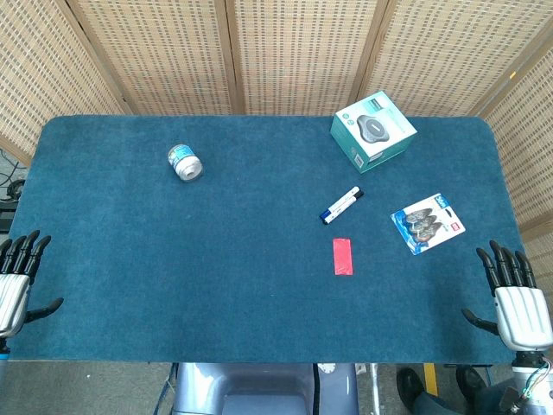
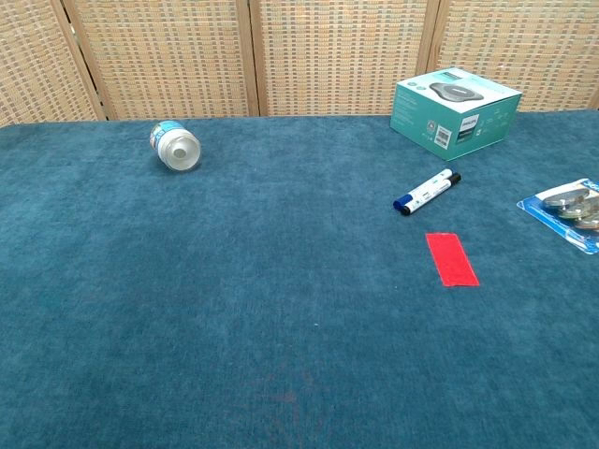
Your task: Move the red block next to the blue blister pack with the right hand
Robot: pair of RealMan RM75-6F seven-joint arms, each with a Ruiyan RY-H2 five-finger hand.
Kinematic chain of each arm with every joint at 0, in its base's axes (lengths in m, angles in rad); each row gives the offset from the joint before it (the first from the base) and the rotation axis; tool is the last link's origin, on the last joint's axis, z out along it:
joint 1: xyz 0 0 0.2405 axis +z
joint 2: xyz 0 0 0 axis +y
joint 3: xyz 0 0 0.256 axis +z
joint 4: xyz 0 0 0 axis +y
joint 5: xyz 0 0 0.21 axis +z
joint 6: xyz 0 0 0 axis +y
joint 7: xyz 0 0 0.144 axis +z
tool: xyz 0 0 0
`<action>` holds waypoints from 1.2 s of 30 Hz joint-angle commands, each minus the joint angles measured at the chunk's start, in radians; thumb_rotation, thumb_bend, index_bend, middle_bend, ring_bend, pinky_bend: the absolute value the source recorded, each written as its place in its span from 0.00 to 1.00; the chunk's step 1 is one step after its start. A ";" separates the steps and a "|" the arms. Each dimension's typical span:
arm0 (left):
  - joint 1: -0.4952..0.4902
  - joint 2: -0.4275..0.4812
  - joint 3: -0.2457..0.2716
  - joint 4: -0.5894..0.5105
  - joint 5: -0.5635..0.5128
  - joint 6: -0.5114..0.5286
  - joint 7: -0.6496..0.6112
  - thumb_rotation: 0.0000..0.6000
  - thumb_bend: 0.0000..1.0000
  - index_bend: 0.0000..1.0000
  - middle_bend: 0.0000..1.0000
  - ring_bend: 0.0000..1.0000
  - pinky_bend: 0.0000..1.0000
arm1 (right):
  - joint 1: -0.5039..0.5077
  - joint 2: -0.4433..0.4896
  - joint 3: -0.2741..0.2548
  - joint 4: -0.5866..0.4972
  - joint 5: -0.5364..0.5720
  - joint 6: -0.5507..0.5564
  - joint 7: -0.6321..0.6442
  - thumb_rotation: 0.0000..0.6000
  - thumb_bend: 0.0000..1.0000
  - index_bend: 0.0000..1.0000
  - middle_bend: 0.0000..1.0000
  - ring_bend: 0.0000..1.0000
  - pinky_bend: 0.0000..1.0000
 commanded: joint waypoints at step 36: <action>-0.009 0.009 -0.001 -0.007 -0.014 -0.025 -0.014 1.00 0.02 0.00 0.00 0.00 0.00 | 0.442 -0.321 0.098 0.162 0.074 -0.481 -0.177 1.00 0.21 0.24 0.00 0.00 0.00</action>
